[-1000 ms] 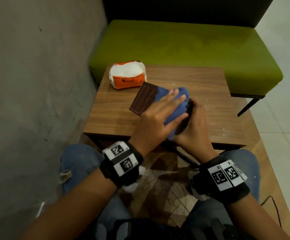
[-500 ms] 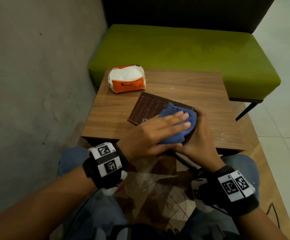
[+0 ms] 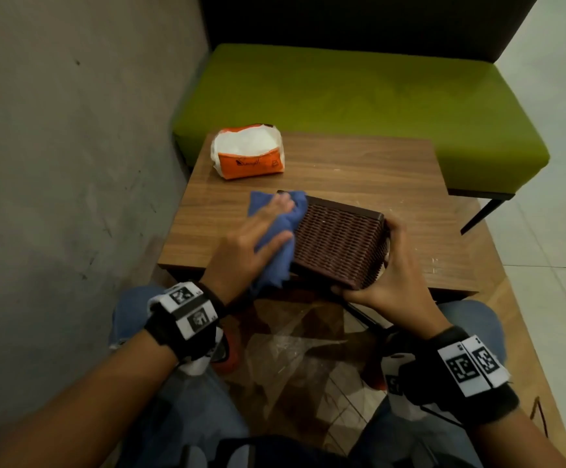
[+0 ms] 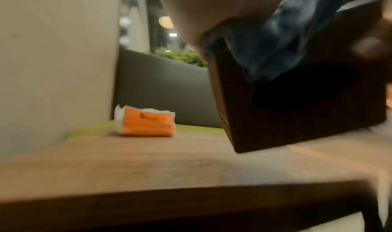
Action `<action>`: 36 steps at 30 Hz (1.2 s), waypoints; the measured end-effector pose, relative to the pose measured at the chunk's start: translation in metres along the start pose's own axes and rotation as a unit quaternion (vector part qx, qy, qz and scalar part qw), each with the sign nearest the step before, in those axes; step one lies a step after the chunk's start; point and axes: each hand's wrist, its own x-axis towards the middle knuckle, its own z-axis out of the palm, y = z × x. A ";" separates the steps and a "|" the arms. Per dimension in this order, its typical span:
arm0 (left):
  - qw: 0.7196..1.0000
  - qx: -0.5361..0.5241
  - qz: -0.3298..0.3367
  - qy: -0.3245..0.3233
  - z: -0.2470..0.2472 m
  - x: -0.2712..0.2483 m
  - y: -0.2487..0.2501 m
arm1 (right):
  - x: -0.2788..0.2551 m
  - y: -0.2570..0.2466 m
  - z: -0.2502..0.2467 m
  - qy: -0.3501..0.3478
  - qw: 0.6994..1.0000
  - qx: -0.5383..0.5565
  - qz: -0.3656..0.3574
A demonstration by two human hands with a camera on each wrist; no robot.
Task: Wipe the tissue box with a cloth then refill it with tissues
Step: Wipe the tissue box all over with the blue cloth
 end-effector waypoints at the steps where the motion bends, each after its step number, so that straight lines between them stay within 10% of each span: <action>1: 0.993 -0.034 -0.104 0.035 -0.005 0.004 -0.002 | -0.002 0.000 -0.001 0.002 1.000 0.006 0.011; 5: 0.932 -0.147 -0.331 0.002 -0.024 0.007 -0.026 | -0.007 -0.004 -0.011 0.009 0.993 0.098 0.058; 11: 0.931 -0.135 -0.194 -0.277 -0.052 0.002 -0.022 | -0.001 -0.002 -0.025 -0.026 0.989 0.125 0.070; 24: 0.974 0.028 -0.068 -0.213 -0.059 0.038 0.000 | 0.016 0.002 -0.020 -0.060 0.996 -0.052 0.034; 31: 0.900 0.354 0.041 -0.252 -0.046 0.050 0.037 | 0.019 -0.033 0.036 -0.045 0.983 -0.174 -0.038; 36: 0.973 0.065 -0.080 -0.206 -0.060 0.054 0.022 | 0.019 -0.023 0.023 0.009 0.994 -0.108 0.001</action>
